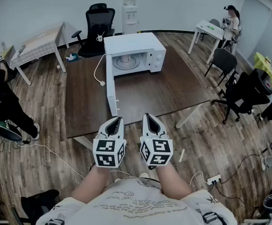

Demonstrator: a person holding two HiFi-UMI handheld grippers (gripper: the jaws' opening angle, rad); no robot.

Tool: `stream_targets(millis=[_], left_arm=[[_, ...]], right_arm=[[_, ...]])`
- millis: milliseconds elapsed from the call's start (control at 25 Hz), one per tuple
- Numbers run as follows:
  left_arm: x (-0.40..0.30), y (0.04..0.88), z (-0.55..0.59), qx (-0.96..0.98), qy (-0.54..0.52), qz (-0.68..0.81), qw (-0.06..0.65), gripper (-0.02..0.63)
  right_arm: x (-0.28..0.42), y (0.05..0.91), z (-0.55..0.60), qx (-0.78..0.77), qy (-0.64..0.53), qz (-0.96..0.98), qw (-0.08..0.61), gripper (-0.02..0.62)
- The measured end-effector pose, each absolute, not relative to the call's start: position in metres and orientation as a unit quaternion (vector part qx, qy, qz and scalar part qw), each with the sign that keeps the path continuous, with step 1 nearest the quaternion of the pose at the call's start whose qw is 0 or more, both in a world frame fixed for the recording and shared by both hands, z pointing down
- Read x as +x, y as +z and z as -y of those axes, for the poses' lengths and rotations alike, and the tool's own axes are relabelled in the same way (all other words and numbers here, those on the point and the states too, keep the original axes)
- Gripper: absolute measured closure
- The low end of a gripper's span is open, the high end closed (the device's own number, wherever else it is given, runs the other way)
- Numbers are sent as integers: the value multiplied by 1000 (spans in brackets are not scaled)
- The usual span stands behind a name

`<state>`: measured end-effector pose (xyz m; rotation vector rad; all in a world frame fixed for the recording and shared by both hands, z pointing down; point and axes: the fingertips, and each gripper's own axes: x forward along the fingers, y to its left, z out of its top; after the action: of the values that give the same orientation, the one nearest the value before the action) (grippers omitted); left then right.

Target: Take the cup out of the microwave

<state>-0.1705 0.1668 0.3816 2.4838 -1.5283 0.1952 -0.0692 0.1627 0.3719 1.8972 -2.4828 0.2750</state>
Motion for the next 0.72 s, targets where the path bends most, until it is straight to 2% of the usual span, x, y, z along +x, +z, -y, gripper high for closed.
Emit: stream_targets(millis=[440, 720], left_arm=[[-150, 391, -154, 835, 71, 532, 121, 589], [-112, 390, -137, 834, 78, 534, 112, 588]], right_arm=[[-61, 378, -157, 566, 87, 820, 9, 581], [-27, 382, -145, 560, 86, 824, 6, 580]])
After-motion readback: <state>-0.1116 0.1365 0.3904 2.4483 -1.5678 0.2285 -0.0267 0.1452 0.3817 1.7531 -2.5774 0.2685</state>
